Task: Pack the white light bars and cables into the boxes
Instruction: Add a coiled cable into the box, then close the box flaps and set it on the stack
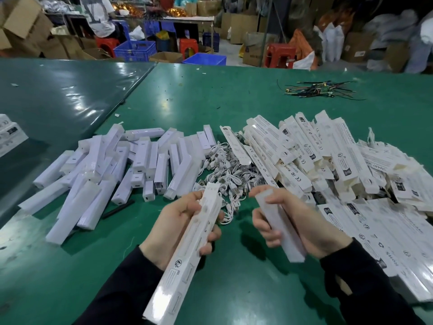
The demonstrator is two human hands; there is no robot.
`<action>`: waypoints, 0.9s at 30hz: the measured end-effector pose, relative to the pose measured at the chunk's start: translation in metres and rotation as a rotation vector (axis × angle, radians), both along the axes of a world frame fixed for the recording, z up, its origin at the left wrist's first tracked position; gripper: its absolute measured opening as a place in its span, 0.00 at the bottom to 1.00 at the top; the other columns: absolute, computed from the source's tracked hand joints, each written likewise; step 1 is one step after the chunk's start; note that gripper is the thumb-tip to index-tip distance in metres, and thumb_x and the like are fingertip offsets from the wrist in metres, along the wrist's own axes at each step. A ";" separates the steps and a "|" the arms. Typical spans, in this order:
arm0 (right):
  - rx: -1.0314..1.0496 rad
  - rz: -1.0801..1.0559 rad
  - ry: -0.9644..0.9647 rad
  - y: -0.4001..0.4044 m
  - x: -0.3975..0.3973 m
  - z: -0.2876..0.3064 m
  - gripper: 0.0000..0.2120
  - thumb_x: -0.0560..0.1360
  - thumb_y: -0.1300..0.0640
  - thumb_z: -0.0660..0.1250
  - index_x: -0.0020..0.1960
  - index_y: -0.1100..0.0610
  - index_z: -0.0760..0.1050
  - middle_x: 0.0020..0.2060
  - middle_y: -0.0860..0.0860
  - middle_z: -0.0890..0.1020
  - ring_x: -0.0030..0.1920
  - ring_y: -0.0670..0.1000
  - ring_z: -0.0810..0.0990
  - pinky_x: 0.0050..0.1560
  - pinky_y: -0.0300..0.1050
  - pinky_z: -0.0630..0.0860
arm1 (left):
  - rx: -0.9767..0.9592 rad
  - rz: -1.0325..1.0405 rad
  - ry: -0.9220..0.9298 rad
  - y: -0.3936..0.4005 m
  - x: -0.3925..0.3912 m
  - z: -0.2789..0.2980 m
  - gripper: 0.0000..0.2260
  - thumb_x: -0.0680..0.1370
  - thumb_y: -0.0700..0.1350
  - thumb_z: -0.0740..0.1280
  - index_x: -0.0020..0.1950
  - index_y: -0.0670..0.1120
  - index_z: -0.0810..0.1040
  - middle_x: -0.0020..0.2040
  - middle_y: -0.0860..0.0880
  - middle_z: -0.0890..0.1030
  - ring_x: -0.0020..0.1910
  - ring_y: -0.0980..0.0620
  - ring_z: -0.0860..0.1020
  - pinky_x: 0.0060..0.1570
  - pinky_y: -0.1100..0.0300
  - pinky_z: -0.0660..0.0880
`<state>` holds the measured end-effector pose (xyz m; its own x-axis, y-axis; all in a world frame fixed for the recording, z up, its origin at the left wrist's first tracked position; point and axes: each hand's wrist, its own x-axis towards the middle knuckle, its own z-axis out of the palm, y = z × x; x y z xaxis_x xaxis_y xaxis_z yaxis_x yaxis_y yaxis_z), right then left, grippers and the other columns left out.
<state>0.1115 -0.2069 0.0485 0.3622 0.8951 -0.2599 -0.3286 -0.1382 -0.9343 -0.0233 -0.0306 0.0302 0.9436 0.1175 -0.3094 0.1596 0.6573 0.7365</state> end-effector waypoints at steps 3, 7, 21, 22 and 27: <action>0.012 -0.136 0.041 -0.003 0.010 -0.003 0.15 0.70 0.57 0.66 0.56 0.60 0.71 0.38 0.57 0.79 0.29 0.50 0.72 0.28 0.41 0.71 | 0.039 0.030 -0.036 -0.003 0.000 0.000 0.23 0.69 0.36 0.60 0.65 0.41 0.71 0.46 0.38 0.76 0.35 0.43 0.76 0.25 0.55 0.76; 0.047 -0.298 -0.127 0.001 0.011 -0.007 0.15 0.74 0.51 0.66 0.58 0.54 0.81 0.51 0.53 0.85 0.51 0.51 0.83 0.50 0.45 0.81 | 0.063 0.026 -0.086 -0.002 0.000 0.005 0.24 0.70 0.30 0.67 0.65 0.40 0.72 0.50 0.35 0.81 0.44 0.36 0.82 0.38 0.43 0.81; 0.556 -0.624 -0.273 0.009 -0.010 0.000 0.17 0.71 0.43 0.73 0.56 0.49 0.80 0.47 0.53 0.79 0.49 0.50 0.79 0.49 0.44 0.80 | -0.076 -0.241 -0.250 -0.003 -0.008 0.010 0.30 0.70 0.39 0.77 0.68 0.40 0.67 0.55 0.35 0.79 0.42 0.38 0.82 0.38 0.43 0.82; 0.565 -0.620 -0.325 0.008 -0.012 0.001 0.17 0.70 0.43 0.73 0.56 0.48 0.80 0.48 0.53 0.80 0.50 0.50 0.80 0.49 0.45 0.80 | -0.066 -0.205 -0.238 -0.003 -0.008 0.010 0.30 0.68 0.39 0.78 0.66 0.40 0.69 0.54 0.35 0.79 0.41 0.38 0.81 0.36 0.44 0.82; 0.553 -0.586 -0.274 0.008 -0.013 0.004 0.18 0.69 0.42 0.74 0.55 0.49 0.80 0.49 0.57 0.77 0.49 0.51 0.79 0.47 0.45 0.80 | -0.054 -0.194 -0.231 -0.003 -0.008 0.010 0.30 0.68 0.39 0.79 0.66 0.41 0.69 0.53 0.34 0.80 0.39 0.38 0.81 0.34 0.46 0.81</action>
